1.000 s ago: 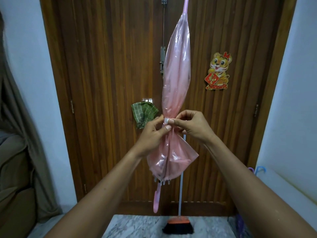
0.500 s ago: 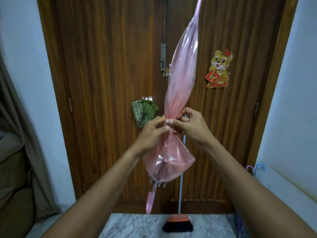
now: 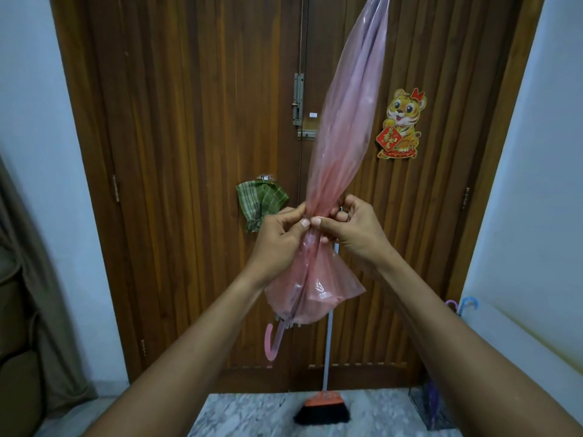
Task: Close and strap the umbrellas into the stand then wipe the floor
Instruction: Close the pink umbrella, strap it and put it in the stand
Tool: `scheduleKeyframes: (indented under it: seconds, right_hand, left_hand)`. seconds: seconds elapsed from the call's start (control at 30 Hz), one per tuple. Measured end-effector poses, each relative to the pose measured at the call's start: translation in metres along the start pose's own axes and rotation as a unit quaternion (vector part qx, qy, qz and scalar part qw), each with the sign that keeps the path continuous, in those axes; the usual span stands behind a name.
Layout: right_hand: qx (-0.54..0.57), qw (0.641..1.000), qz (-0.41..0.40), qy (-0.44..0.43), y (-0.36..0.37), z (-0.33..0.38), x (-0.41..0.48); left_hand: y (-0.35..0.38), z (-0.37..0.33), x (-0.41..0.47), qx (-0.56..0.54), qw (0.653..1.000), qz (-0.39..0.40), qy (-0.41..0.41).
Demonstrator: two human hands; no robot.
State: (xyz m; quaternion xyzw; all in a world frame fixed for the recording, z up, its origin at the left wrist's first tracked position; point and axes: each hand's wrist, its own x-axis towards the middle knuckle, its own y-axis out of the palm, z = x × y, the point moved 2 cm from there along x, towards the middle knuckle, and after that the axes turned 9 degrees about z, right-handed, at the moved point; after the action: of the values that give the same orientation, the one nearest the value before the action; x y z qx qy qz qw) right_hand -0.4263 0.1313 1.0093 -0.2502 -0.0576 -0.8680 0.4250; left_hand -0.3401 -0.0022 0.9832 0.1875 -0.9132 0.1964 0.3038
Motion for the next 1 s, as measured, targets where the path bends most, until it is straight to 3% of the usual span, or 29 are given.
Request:
scheduleKeyframes:
  seconds: [0.23, 0.4, 0.53, 0.7, 0.9, 1.0]
  right_hand:
    - [-0.052, 0.998, -0.004, -0.034, 0.011, -0.010, 0.003]
    - [-0.020, 1.000, -0.005, 0.017, 0.012, -0.016, 0.003]
    - [-0.064, 0.996, -0.030, 0.056, 0.002, -0.036, -0.006]
    - [-0.114, 0.984, 0.007, 0.139, -0.046, -0.057, -0.033]
    - [-0.090, 0.971, -0.068, 0.209, -0.128, -0.092, -0.074]
    - [-0.084, 0.962, -0.134, 0.222, -0.186, -0.119, -0.087]
  left_hand:
    - [-0.009, 0.020, 0.005, -0.056, 0.997, 0.010, -0.045]
    - [-0.010, 0.034, 0.005, -0.201, 0.971, 0.061, -0.117]
    - [0.008, 0.056, 0.005, -0.255, 0.950, 0.099, -0.152]
    - [0.052, 0.078, 0.010, -0.259, 0.931, 0.179, -0.188]
    - [0.143, 0.108, 0.043, -0.188, 0.919, 0.238, -0.252]
    - [0.194, 0.127, 0.063, -0.274, 0.867, 0.280, -0.308]
